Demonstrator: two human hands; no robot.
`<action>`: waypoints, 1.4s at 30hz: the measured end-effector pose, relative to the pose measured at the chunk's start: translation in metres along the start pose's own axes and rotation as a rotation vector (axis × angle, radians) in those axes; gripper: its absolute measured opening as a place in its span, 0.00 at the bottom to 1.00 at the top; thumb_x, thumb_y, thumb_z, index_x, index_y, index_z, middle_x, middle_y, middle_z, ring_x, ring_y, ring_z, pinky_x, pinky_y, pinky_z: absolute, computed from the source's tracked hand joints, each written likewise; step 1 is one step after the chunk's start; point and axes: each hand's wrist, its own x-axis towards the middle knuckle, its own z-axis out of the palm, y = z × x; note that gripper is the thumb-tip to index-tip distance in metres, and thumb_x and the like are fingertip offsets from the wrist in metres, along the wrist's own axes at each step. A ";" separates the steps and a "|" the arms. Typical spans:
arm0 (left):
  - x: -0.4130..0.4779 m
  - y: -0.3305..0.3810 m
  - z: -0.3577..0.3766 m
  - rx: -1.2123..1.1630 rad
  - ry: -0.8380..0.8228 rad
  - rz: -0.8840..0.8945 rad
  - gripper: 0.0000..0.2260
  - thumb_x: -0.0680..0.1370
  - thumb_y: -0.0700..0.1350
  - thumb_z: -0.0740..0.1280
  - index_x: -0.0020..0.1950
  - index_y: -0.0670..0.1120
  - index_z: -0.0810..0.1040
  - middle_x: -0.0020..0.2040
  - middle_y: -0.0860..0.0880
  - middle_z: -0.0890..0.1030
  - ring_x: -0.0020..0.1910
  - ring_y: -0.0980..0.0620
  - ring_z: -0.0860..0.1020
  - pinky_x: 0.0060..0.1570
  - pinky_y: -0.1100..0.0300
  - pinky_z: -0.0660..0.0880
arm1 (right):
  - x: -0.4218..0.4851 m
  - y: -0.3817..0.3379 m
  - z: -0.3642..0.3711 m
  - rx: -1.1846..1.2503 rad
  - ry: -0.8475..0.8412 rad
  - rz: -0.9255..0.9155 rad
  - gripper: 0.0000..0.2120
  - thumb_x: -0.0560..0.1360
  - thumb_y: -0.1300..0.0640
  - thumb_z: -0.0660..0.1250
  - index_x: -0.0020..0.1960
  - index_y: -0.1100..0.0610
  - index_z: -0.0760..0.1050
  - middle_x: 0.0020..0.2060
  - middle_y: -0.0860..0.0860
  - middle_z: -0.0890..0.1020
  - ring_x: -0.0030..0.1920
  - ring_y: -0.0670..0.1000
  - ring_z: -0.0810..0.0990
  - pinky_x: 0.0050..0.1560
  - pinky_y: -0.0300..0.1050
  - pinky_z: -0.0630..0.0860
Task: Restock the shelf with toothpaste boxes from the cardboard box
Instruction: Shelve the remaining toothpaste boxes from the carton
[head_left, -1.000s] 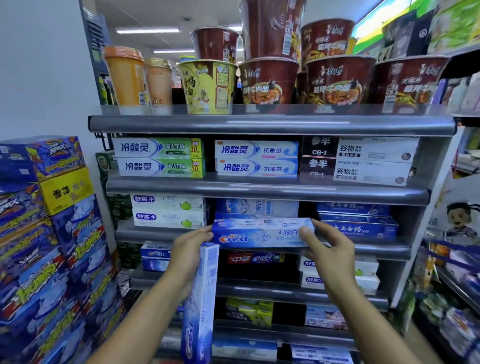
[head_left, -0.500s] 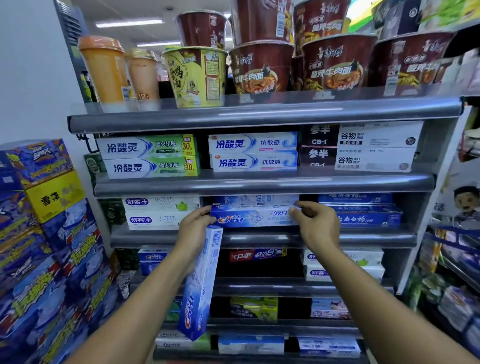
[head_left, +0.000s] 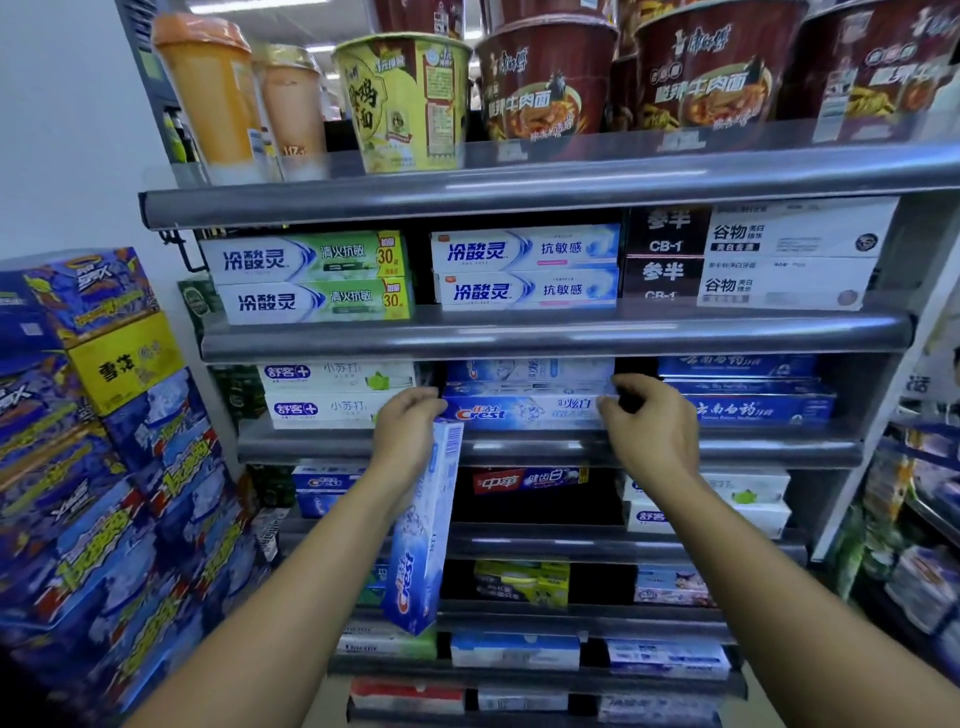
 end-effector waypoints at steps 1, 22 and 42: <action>-0.003 0.001 -0.001 -0.046 0.024 -0.007 0.06 0.78 0.41 0.69 0.50 0.50 0.84 0.51 0.50 0.85 0.54 0.47 0.81 0.53 0.56 0.76 | -0.010 -0.003 -0.001 0.049 0.005 -0.036 0.13 0.77 0.50 0.71 0.60 0.52 0.82 0.51 0.48 0.85 0.48 0.51 0.81 0.49 0.45 0.74; -0.057 0.033 0.023 -0.424 -0.210 -0.175 0.21 0.79 0.66 0.63 0.50 0.47 0.74 0.39 0.48 0.79 0.38 0.50 0.78 0.42 0.54 0.72 | -0.098 0.014 0.008 0.622 -0.860 0.118 0.16 0.70 0.59 0.80 0.53 0.62 0.79 0.45 0.62 0.86 0.44 0.56 0.86 0.44 0.48 0.81; -0.048 -0.010 -0.019 -0.091 -0.420 0.084 0.15 0.69 0.46 0.79 0.55 0.53 0.86 0.53 0.48 0.87 0.46 0.54 0.83 0.43 0.59 0.76 | -0.062 0.013 -0.026 1.198 -0.022 0.287 0.23 0.72 0.69 0.73 0.64 0.56 0.71 0.46 0.56 0.83 0.45 0.57 0.85 0.47 0.52 0.84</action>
